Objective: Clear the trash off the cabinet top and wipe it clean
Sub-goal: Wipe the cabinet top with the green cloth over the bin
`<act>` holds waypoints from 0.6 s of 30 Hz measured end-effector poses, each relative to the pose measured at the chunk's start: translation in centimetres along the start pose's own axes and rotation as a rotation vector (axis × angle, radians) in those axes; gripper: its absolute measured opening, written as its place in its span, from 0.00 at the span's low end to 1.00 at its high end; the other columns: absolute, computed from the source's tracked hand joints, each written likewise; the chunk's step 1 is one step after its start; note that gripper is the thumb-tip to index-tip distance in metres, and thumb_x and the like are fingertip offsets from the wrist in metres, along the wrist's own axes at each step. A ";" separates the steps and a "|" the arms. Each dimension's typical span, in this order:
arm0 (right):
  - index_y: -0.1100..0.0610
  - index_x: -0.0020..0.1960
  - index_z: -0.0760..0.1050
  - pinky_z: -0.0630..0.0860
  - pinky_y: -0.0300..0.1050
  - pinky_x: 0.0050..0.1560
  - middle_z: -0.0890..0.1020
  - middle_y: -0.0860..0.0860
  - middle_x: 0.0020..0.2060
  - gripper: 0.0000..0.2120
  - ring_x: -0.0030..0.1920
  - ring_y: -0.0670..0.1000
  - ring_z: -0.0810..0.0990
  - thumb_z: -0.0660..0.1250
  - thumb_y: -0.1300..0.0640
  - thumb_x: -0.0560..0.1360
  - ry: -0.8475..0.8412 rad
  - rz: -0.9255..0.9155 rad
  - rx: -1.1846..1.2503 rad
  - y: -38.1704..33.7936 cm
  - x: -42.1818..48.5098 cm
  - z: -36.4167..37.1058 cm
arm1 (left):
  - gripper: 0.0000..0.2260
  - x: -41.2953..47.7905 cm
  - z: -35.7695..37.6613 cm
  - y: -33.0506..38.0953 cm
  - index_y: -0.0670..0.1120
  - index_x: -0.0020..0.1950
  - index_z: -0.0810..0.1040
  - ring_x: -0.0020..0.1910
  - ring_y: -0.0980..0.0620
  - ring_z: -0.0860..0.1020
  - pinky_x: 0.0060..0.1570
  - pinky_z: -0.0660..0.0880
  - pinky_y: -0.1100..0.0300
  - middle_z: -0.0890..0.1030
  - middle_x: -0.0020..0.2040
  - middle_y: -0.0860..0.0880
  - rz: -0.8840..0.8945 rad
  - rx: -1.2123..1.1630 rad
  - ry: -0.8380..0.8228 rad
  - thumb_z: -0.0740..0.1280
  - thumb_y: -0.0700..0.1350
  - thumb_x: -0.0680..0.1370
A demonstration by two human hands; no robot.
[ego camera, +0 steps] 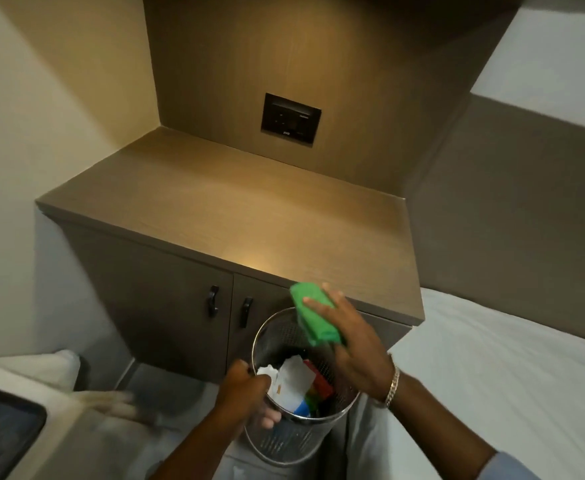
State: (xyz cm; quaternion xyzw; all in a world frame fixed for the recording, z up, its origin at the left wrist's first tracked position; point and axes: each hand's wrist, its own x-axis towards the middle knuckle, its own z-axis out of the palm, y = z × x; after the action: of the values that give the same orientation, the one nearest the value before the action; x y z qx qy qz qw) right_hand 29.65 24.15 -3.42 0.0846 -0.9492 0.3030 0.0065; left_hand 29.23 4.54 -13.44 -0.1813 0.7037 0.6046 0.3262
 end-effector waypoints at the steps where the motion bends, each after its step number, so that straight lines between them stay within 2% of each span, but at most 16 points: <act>1: 0.35 0.71 0.61 0.65 0.64 0.71 0.56 0.50 0.78 0.36 0.77 0.60 0.56 0.63 0.65 0.72 0.084 0.005 -0.006 0.3 1.1 -1.0 | 0.07 0.1 -0.3 0.2 0.41 0.51 0.68 0.22 0.46 0.82 0.18 0.75 0.61 0.84 0.36 0.38 0.005 0.010 -0.004 0.63 0.39 0.75; 3: 0.44 0.71 0.66 0.61 0.65 0.73 0.59 0.57 0.77 0.34 0.76 0.63 0.59 0.66 0.68 0.70 0.161 0.078 -0.116 1.9 3.9 -3.7 | 0.08 0.1 -0.8 0.7 0.43 0.51 0.66 0.22 0.48 0.82 0.19 0.76 0.62 0.83 0.38 0.39 0.006 0.041 -0.022 0.64 0.41 0.77; 6: 0.49 0.72 0.67 0.58 0.63 0.74 0.58 0.60 0.77 0.33 0.76 0.64 0.58 0.65 0.69 0.71 0.061 0.249 -0.229 3.8 6.5 -5.9 | 0.11 0.0 -0.7 0.7 0.46 0.57 0.65 0.21 0.50 0.82 0.20 0.77 0.62 0.83 0.40 0.40 0.017 0.068 -0.057 0.64 0.42 0.77; 8: 0.50 0.71 0.68 0.58 0.62 0.75 0.57 0.60 0.77 0.33 0.75 0.65 0.58 0.64 0.70 0.69 0.036 0.238 -0.246 3.5 5.7 -4.4 | 0.12 0.3 -0.2 -0.1 0.47 0.57 0.64 0.21 0.50 0.81 0.20 0.77 0.62 0.83 0.40 0.40 0.030 0.076 -0.089 0.64 0.42 0.78; 10: 0.48 0.70 0.69 0.58 0.64 0.75 0.58 0.59 0.77 0.30 0.75 0.66 0.57 0.65 0.63 0.69 0.065 0.140 -0.279 2.6 3.0 -1.1 | 0.12 1.2 0.4 -1.5 0.49 0.56 0.62 0.22 0.49 0.82 0.20 0.77 0.61 0.83 0.39 0.39 0.019 0.062 -0.094 0.64 0.41 0.78; 12: 0.42 0.71 0.64 0.56 0.66 0.73 0.59 0.57 0.77 0.34 0.76 0.66 0.55 0.64 0.60 0.67 0.056 0.070 -0.289 2.5 -0.8 3.3 | 0.12 2.5 1.3 -3.8 0.47 0.57 0.64 0.25 0.45 0.83 0.20 0.78 0.60 0.84 0.40 0.36 -0.026 0.039 -0.076 0.63 0.40 0.77; 14: 0.40 0.73 0.60 0.56 0.63 0.74 0.59 0.55 0.77 0.38 0.77 0.62 0.55 0.64 0.63 0.67 0.032 0.062 -0.210 3.2 -4.5 7.7 | 0.13 4.1 2.3 -6.3 0.47 0.59 0.65 0.28 0.41 0.84 0.21 0.78 0.59 0.84 0.43 0.35 -0.072 0.021 -0.061 0.62 0.39 0.77; 16: 0.43 0.74 0.59 0.59 0.58 0.75 0.58 0.53 0.77 0.39 0.77 0.58 0.56 0.63 0.68 0.68 0.012 0.134 -0.091 6.1 -7.1 12.8 | 0.12 6.9 3.7 -9.9 0.49 0.58 0.64 0.28 0.41 0.85 0.21 0.79 0.58 0.84 0.43 0.38 -0.112 -0.017 -0.041 0.62 0.39 0.78; 18: 0.48 0.74 0.59 0.64 0.59 0.74 0.60 0.54 0.76 0.38 0.76 0.57 0.59 0.63 0.73 0.70 0.000 0.249 -0.039 10.0 -8.4 17.5 | 0.12 10.2 5.6 -13.6 0.52 0.58 0.64 0.26 0.43 0.84 0.21 0.80 0.58 0.83 0.44 0.41 -0.169 -0.058 -0.003 0.61 0.40 0.78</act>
State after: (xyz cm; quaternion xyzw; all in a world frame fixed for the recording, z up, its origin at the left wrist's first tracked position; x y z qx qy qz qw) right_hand 36.99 23.35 -23.99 -0.0343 -0.9580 0.2831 -0.0297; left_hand 32.06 8.64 -30.68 -0.2484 0.6676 0.5953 0.3718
